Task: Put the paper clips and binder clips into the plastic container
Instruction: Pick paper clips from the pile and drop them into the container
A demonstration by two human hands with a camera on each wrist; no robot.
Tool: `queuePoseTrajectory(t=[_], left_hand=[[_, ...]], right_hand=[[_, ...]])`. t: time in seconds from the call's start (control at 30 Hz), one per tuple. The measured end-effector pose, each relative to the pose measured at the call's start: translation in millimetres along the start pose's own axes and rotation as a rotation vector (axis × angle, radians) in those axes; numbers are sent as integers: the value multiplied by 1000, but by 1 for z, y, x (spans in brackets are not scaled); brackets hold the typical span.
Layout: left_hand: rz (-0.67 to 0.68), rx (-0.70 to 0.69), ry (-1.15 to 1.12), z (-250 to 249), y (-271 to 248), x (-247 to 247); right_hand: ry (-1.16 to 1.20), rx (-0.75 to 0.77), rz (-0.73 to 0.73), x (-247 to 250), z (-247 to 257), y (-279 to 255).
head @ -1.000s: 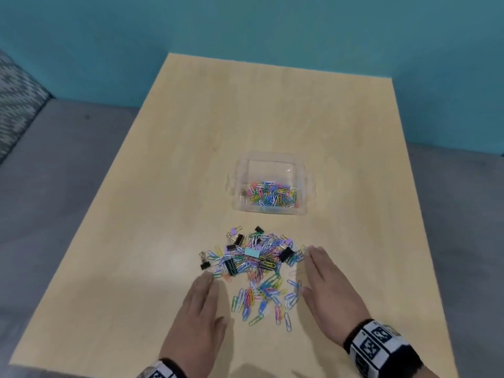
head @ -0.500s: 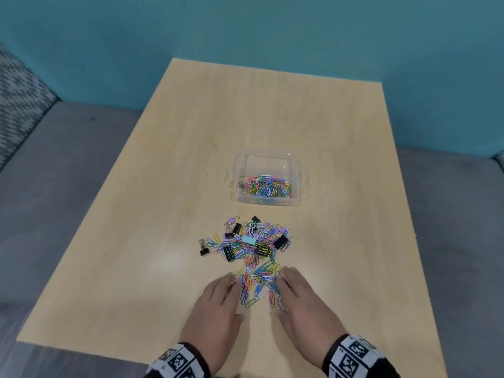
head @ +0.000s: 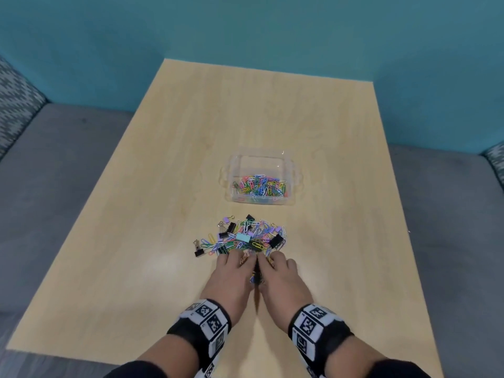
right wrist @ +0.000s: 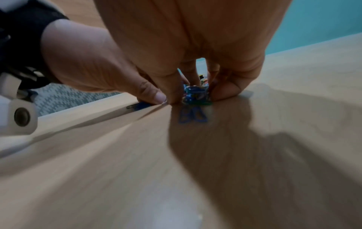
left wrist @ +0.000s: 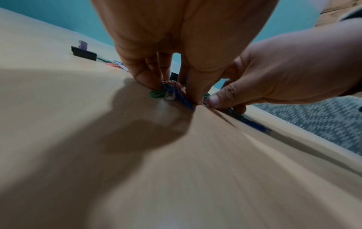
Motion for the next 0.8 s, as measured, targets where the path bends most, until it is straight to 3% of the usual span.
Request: queuePoseTrajectory(t=[0.43, 0.63, 0.8], left_hand=[[158, -4, 31, 6, 9, 10], [152, 63, -24, 10, 13, 16], [109, 108, -208, 7, 16, 29]], right_hand=[[-66, 152, 89, 20, -9, 9], [14, 104, 162, 27, -17, 14], [148, 64, 198, 34, -26, 20]])
Point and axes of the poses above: each hand's wrist, its own y-axis towards the middle knuckle, its own x-axis out of the back of the hand, z = x × y, the point moved 1 cm from there along y, towards the middle knuckle, and after that the axes turned 14 degrees about -y, right-handed, at the moved point
